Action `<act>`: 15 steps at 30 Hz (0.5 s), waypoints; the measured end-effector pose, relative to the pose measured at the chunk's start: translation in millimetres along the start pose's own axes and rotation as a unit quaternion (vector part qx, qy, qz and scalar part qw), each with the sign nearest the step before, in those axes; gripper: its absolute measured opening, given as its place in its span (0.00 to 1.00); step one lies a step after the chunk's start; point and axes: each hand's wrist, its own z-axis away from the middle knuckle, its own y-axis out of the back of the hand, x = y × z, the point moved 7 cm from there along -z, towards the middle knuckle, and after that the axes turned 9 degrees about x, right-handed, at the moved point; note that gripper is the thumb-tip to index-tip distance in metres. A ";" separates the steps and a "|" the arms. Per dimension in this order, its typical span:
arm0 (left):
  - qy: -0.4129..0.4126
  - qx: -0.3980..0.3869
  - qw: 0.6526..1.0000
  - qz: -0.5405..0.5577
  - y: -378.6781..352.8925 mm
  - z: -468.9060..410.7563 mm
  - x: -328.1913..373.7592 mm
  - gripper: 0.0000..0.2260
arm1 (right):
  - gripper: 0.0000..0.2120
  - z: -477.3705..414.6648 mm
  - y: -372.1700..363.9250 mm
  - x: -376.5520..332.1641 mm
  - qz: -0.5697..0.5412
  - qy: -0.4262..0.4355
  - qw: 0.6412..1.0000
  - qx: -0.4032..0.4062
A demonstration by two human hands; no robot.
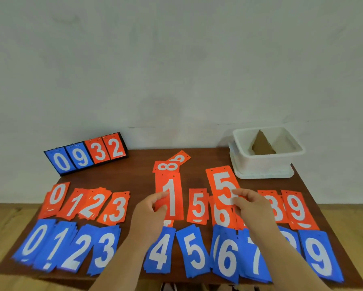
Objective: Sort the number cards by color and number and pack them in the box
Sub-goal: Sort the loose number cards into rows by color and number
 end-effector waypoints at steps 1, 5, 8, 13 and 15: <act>0.000 0.002 1.000 -0.005 5.8 1.5 -4.2 0.18 | 0.08 3.7 -4.0 0.4 0.007 0.004 1.000 -0.003; 0.012 0.028 1.000 0.007 29.3 1.9 -29.3 0.17 | 0.09 18.1 -28.5 -3.5 0.036 0.021 0.999 -0.032; 0.032 0.041 0.998 0.023 50.2 -4.8 -57.3 0.16 | 0.09 29.9 -62.8 -11.8 0.055 0.044 0.995 -0.072; 0.082 0.057 0.993 0.057 103.8 -27.2 -125.4 0.15 | 0.13 46.9 -158.9 -18.2 0.093 0.069 0.986 -0.116; 0.101 0.069 0.991 0.055 137.0 -41.8 -160.2 0.14 | 0.13 57.2 -209.1 -19.6 0.102 0.061 0.983 -0.140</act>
